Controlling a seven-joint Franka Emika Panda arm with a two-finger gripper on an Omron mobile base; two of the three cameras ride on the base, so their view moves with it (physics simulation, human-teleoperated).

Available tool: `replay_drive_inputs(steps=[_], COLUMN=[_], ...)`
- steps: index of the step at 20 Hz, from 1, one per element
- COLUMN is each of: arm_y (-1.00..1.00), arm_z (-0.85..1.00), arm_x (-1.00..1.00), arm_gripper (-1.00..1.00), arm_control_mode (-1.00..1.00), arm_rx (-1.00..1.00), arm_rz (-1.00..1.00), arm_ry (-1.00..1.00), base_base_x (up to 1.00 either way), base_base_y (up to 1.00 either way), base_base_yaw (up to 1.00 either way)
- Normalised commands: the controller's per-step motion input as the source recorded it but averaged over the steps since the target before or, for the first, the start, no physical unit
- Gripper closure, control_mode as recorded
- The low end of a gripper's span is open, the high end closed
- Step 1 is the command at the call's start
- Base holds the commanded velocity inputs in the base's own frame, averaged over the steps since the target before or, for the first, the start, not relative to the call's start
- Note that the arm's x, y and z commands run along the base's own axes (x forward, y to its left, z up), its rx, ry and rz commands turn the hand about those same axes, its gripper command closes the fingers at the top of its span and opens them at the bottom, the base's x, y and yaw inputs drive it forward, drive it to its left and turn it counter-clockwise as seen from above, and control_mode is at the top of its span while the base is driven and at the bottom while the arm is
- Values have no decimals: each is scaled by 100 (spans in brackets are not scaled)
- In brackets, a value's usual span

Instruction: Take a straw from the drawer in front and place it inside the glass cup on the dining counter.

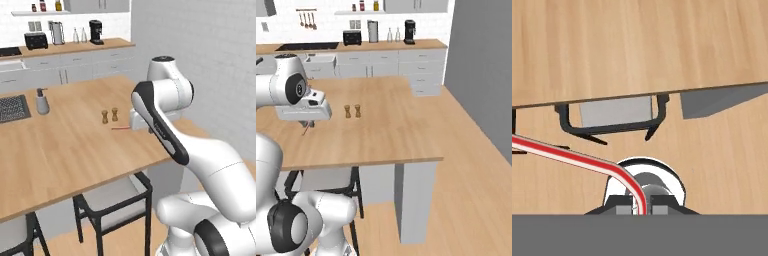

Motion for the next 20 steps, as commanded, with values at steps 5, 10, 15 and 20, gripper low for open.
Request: replay_drive_inputs(steps=[5, 10, 15, 20], arm_y=[0, 0, 0, 0], arm_z=[0, 0, 0, 0], arm_x=[0, 0, 0, 0], arm_gripper=[100, 100, 100, 100], arm_control_mode=[100, 100, 100, 100], arm_rx=[0, 0, 0, 0], arm_rz=[0, 0, 0, 0], arm_ry=[0, 0, 0, 0], base_base_x=[-65, -11, -1, 0], base_base_y=[98, 98, 84, 67], base_base_yaw=[-1, 9, 10, 13])
